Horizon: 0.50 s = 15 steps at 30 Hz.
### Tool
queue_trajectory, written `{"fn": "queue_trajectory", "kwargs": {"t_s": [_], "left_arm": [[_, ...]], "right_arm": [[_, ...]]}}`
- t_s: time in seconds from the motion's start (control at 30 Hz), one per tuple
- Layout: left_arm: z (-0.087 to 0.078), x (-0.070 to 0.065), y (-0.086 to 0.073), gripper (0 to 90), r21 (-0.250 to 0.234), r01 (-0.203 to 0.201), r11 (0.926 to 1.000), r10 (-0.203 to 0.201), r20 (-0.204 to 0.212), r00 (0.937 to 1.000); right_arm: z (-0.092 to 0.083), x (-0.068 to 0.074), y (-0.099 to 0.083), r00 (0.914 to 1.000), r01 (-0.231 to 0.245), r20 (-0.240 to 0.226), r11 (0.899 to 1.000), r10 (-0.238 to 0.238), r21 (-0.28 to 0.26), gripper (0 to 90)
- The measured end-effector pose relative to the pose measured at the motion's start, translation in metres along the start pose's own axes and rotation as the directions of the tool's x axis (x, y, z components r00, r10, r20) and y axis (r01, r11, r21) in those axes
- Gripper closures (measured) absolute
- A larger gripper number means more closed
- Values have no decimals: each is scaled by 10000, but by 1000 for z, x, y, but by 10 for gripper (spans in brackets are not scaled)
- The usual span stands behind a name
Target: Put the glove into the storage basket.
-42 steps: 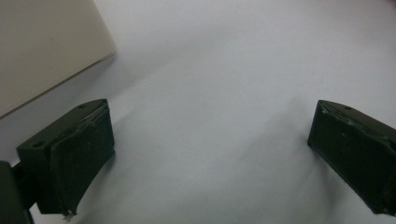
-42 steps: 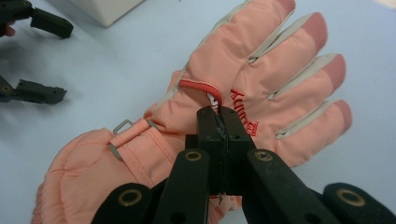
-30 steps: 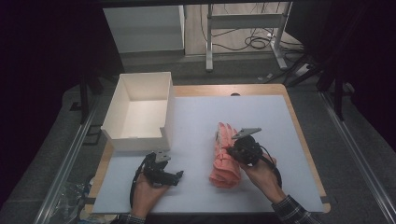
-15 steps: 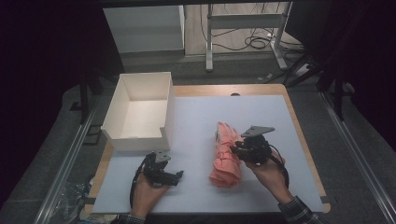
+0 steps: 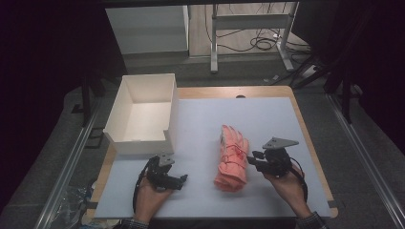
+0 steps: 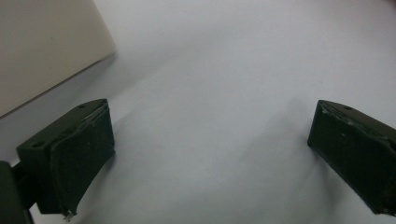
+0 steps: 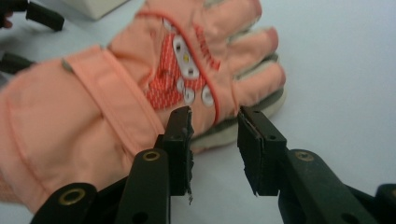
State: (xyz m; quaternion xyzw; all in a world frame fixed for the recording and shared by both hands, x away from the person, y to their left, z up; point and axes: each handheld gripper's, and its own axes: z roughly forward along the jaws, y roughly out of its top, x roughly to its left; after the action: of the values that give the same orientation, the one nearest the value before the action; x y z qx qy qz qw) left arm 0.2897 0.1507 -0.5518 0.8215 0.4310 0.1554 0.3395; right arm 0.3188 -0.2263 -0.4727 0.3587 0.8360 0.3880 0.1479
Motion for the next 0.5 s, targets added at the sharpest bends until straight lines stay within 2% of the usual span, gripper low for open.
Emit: {"fn": "queue_trajectory", "kwargs": {"t_s": [0.03, 0.2, 0.23, 0.33, 0.5], "left_arm": [[0, 0, 0, 5, 0, 0, 10000, 0, 0, 10000], [0, 0, 0, 5, -1, 3, 10000, -3, 6, 10000], [0, 0, 0, 5, -1, 3, 10000, -3, 6, 10000], [0, 0, 0, 5, -2, 5, 10000, -5, 4, 10000], [0, 0, 0, 5, -1, 3, 10000, -3, 3, 10000]], "right_arm": [[0, 0, 0, 10000, 0, 0, 10000, 0, 0, 646], [4, 1, -26, 9996, -79, -269, 10000, 78, -45, 690], [4, 1, -26, 9996, -79, -269, 10000, 78, -45, 690], [7, 5, -41, 9981, -101, -611, 9999, 107, 101, 735], [9, 14, -51, 9956, 55, -939, 9998, -38, 181, 748]]}}
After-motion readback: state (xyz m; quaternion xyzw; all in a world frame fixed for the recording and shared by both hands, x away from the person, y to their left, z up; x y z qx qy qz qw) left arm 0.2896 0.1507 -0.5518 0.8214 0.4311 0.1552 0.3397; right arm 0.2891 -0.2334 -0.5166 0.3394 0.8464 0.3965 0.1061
